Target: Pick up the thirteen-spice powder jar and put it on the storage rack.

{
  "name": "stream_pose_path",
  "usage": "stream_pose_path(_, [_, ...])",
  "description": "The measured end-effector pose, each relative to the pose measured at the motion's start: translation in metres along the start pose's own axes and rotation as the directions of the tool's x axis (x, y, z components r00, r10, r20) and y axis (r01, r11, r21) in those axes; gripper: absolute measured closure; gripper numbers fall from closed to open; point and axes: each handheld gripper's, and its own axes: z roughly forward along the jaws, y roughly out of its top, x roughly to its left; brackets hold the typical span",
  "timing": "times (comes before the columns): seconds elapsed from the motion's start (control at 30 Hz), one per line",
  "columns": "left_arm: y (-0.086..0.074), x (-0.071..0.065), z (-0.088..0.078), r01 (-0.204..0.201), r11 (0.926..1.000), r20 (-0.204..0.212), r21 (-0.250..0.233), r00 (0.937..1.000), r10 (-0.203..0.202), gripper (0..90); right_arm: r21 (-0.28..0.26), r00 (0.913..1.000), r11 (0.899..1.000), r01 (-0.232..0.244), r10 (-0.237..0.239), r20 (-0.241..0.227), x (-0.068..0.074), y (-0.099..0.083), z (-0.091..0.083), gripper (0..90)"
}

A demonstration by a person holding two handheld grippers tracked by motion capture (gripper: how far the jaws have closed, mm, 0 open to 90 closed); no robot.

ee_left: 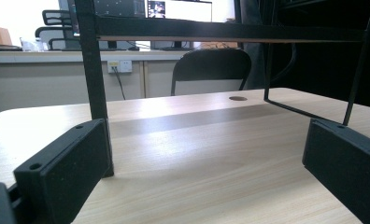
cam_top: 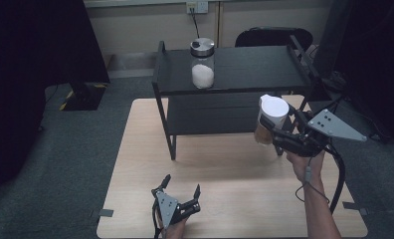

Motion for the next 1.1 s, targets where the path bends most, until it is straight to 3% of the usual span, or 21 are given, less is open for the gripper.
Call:
stream_pose_path(0.6, [0.0, 0.0, 0.0, 0.0, 1.0, 0.0, 0.0, 1.0, 0.0, 0.1, -0.019, 0.9998, 1.0, 0.004, -0.004, -0.022, -0.009, 0.059, 0.025, 30.4])
stream_pose_path(1.1, [0.0, 0.0, 0.0, 0.0, 1.0, 0.001, 0.0, 1.0, 0.0, 0.1, -0.035, 0.9997, 0.999, -0.022, 0.022, -0.003, -0.018, 0.082, 0.049, 30.4])
